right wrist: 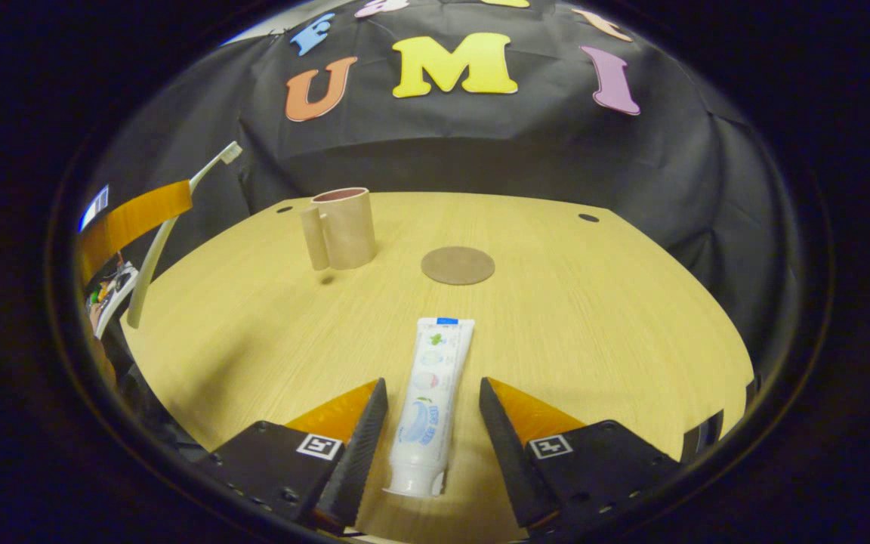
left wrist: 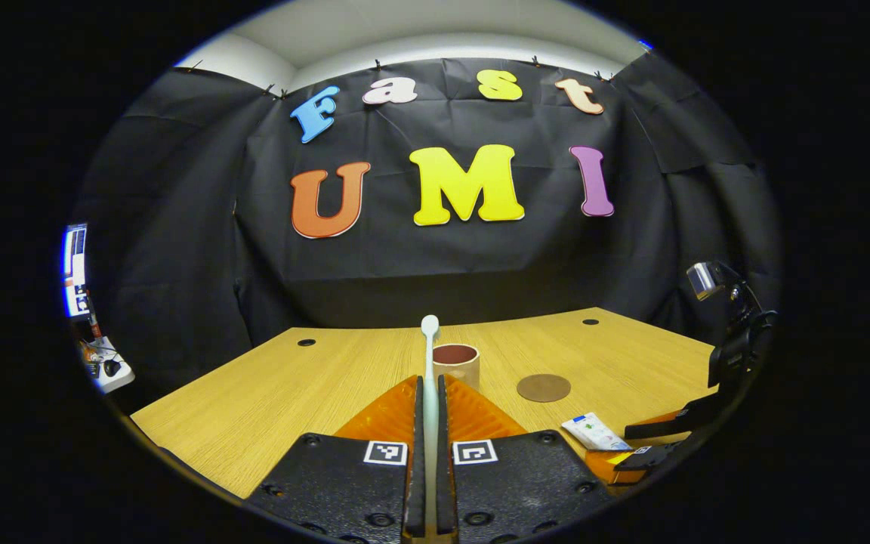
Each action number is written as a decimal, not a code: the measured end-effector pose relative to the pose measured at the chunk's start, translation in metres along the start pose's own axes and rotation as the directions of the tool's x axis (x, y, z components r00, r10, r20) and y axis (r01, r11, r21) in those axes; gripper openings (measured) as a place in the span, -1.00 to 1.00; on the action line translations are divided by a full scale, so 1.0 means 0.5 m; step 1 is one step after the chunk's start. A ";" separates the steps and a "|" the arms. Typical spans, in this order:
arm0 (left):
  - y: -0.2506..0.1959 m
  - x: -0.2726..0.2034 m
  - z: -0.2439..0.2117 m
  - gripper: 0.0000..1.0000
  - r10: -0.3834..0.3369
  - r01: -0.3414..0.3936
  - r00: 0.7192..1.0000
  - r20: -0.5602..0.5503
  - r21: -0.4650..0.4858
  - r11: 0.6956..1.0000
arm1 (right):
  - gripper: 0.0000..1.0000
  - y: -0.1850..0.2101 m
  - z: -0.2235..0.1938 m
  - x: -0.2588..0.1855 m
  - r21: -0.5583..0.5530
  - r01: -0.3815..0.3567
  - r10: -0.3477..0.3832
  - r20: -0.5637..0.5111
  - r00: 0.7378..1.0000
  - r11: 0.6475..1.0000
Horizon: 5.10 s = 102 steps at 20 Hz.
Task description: Put the toothbrush and toothpaste on the desktop into the cup, then pick up the cup and place it on the coaster on the desktop.
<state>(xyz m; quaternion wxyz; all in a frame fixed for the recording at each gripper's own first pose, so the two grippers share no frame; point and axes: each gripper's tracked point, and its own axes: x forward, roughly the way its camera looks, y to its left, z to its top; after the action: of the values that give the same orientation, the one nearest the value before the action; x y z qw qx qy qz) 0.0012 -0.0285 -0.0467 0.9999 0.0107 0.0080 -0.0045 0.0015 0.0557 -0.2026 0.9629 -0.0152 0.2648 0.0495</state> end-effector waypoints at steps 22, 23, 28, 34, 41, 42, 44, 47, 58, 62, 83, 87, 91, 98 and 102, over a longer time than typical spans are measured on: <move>-0.034 0.117 -0.013 -0.83 -0.110 0.101 0.993 -0.047 -0.177 0.979 | -0.36 -0.011 0.076 -0.005 0.047 -0.037 0.031 0.120 0.992 0.998; -0.030 0.131 -0.002 -0.83 -0.104 0.097 0.994 -0.036 -0.168 0.981 | -0.36 -0.012 0.093 -0.003 0.044 -0.034 0.028 0.142 0.990 0.998; -0.022 0.205 0.085 -0.84 -0.086 0.090 0.996 0.039 -0.120 0.989 | -0.36 -0.003 0.144 0.001 0.028 -0.040 0.033 0.221 0.975 0.999; -0.031 0.290 0.155 -0.85 -0.085 0.093 0.990 0.108 -0.078 0.993 | -0.36 0.003 0.129 0.004 0.019 -0.056 0.050 0.229 0.972 0.998; -0.026 0.374 0.118 -0.85 -0.071 0.079 0.994 0.079 -0.104 0.991 | -0.36 -0.003 0.116 -0.012 0.017 -0.071 0.065 0.240 0.968 0.997; -0.025 0.378 0.113 -0.85 -0.076 0.083 0.995 0.064 -0.105 0.991 | -0.36 -0.006 0.116 -0.015 0.015 -0.070 0.064 0.248 0.967 0.997; -0.024 0.384 0.117 -0.84 -0.078 0.084 0.995 0.069 -0.098 0.992 | -0.31 -0.005 0.118 -0.017 0.017 -0.071 0.064 0.258 0.964 0.997; -0.018 0.398 0.119 -0.84 -0.077 0.082 0.994 0.073 -0.076 0.994 | -0.36 -0.002 0.115 -0.015 0.019 -0.077 0.070 0.256 0.964 0.997; -0.011 0.414 0.120 -0.79 -0.062 0.066 0.997 0.050 -0.074 0.995 | -0.36 -0.008 0.096 -0.009 0.045 -0.093 0.080 0.234 0.969 0.995; -0.014 0.420 0.114 -0.77 -0.062 0.064 0.997 0.037 -0.057 0.996 | -0.36 -0.014 0.097 -0.010 0.052 -0.090 0.075 0.239 0.968 0.995; 0.033 0.301 0.041 1.00 -0.045 0.033 0.996 -0.071 -0.160 0.987 | -0.37 -0.023 0.258 -0.017 0.074 -0.087 0.057 0.334 0.941 0.993; 0.073 0.258 0.017 1.00 -0.011 0.000 0.997 -0.075 -0.142 0.990 | -0.31 0.034 0.342 -0.018 0.055 -0.139 0.108 0.376 0.920 0.989; 0.108 0.219 -0.015 1.00 0.024 -0.035 0.996 -0.088 -0.134 0.990 | -0.37 0.102 0.439 -0.002 0.045 -0.187 0.151 0.427 0.892 0.981; 0.164 0.168 -0.065 0.99 0.041 -0.054 0.993 -0.110 -0.123 0.991 | -0.37 0.276 0.553 0.054 0.018 -0.276 0.232 0.488 0.842 0.961; 0.166 0.164 -0.067 1.00 0.022 -0.032 0.994 -0.109 -0.097 0.995 | -0.38 0.313 0.568 0.102 -0.009 -0.270 0.239 0.495 0.836 0.963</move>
<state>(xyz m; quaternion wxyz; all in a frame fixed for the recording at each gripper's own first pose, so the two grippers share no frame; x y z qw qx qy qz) 0.0834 0.0545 -0.0798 0.9973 -0.0384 0.0619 0.0100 0.1734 0.2318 0.0147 0.9832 0.0626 0.0124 0.1712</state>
